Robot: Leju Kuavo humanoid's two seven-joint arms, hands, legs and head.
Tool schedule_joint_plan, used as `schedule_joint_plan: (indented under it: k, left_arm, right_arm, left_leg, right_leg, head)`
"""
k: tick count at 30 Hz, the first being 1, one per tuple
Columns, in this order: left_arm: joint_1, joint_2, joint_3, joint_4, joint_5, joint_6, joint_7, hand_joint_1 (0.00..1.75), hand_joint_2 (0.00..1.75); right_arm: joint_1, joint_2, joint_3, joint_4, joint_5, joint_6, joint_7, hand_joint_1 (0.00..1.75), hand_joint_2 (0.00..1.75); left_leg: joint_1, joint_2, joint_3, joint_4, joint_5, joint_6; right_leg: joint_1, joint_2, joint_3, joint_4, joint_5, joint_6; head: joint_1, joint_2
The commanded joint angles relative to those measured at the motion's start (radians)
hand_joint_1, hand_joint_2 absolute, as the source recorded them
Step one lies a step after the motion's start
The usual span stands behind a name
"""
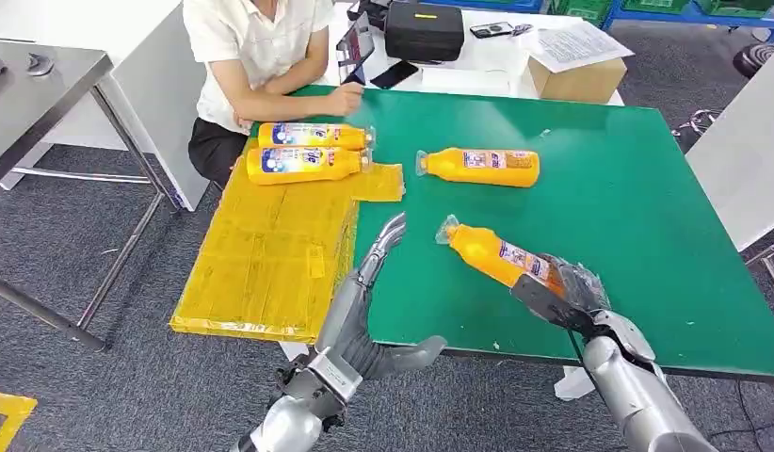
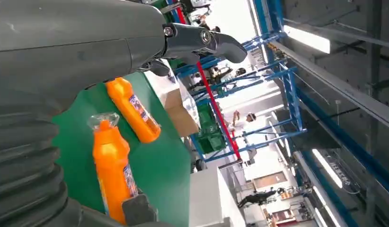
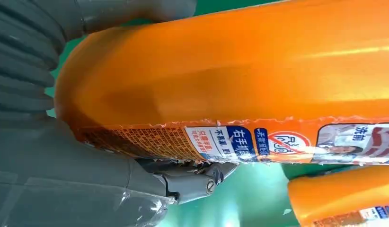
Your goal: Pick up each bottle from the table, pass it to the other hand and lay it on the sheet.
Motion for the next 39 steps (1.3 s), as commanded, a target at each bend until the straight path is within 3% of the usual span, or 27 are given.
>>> schedule_joint_plan:
  k: [1, 8, 9, 12, 14, 16, 20, 22, 28, 39]
  left_arm:
    - [-0.033, 0.037, -0.028, 0.04, 0.008, -0.004, -0.002, 0.0, 1.75]
    - [-0.024, 0.032, -0.015, 0.032, 0.015, 0.007, -0.012, 0.0, 1.75]
    - [-0.01, 0.018, 0.007, 0.028, 0.045, 0.023, -0.032, 0.0, 1.75]
    - [0.029, 0.001, 0.057, 0.016, 0.175, 0.033, -0.065, 0.0, 1.75]
    - [0.056, -0.003, 0.113, 0.046, 0.408, -0.016, 0.031, 0.0, 1.75]
    - [0.067, 0.022, 0.122, 0.125, 0.508, -0.072, 0.038, 0.0, 1.75]
    - [0.097, 0.05, 0.097, 0.253, 0.69, -0.219, 0.161, 0.0, 1.75]
    - [0.092, 0.055, 0.06, 0.28, 0.644, -0.234, 0.105, 0.0, 1.75]
    - [0.084, 0.057, 0.047, 0.249, 0.625, -0.216, 0.111, 0.0, 1.75]
    - [0.084, 0.058, 0.047, 0.247, 0.625, -0.216, 0.113, 0.0, 1.75]
  right_arm:
    - [0.144, 0.048, -0.043, 0.121, -0.01, -0.049, -0.05, 1.75, 1.75]
    - [0.161, 0.072, -0.055, 0.059, -0.034, -0.055, -0.079, 1.75, 1.75]
    - [0.179, 0.092, -0.095, 0.004, -0.115, -0.009, -0.147, 1.75, 1.75]
    - [0.232, 0.127, -0.092, -0.179, -0.209, 0.063, -0.193, 1.75, 1.75]
    - [0.273, 0.163, -0.102, -0.337, -0.364, 0.182, -0.223, 1.75, 1.75]
    - [0.3, 0.16, -0.048, -0.474, -0.402, 0.18, -0.17, 1.75, 1.75]
    - [0.289, 0.149, -0.003, -0.569, -0.517, 0.206, -0.194, 1.75, 1.75]
    - [0.275, 0.149, 0.002, -0.616, -0.562, 0.201, -0.203, 1.75, 1.75]
    - [0.276, 0.142, 0.017, -0.641, -0.578, 0.2, -0.193, 1.75, 1.75]
    - [0.276, 0.141, 0.017, -0.637, -0.58, 0.197, -0.195, 1.75, 1.75]
  left_leg:
    - [0.003, -0.008, 0.001, -0.004, 0.002, -0.002]
    - [0.002, -0.005, 0.002, -0.004, 0.001, -0.002]
    - [0.003, -0.004, 0.002, -0.003, -0.001, -0.002]
    - [0.003, -0.002, 0.003, -0.003, -0.001, -0.002]
    - [0.002, 0.001, 0.003, -0.002, -0.002, -0.002]
    - [0.003, 0.006, 0.001, -0.004, -0.003, -0.004]
    - [0.002, 0.011, 0.003, -0.003, -0.004, -0.004]
    - [0.001, 0.011, 0.0, -0.003, -0.003, -0.003]
    - [0.001, 0.009, -0.014, -0.002, -0.001, -0.002]
    - [0.001, 0.006, -0.018, -0.002, -0.001, -0.003]
  right_leg:
    - [0.003, -0.007, 0.005, -0.005, 0.001, -0.003]
    - [0.002, -0.004, 0.005, -0.006, 0.001, -0.003]
    - [0.003, -0.003, 0.006, -0.005, 0.001, -0.002]
    - [0.003, -0.001, 0.005, -0.005, 0.001, -0.003]
    - [0.002, 0.001, 0.005, -0.003, 0.0, -0.002]
    - [0.003, 0.007, 0.01, -0.004, 0.002, -0.003]
    - [0.002, 0.009, 0.011, -0.002, 0.002, -0.004]
    - [0.001, 0.01, 0.009, 0.0, 0.001, -0.004]
    - [0.0, 0.008, -0.003, 0.001, 0.002, -0.003]
    - [0.001, 0.007, -0.006, 0.001, 0.001, -0.003]
  head:
    - [0.0, 0.0]
    - [0.0, 0.0]
    - [0.0, 0.0]
    - [0.0, 0.0]
    - [0.001, 0.0]
    - [0.0, 0.0]
    - [-0.001, 0.0]
    - [0.0, 0.0]
    - [0.0, 0.0]
    - [0.0, 0.0]
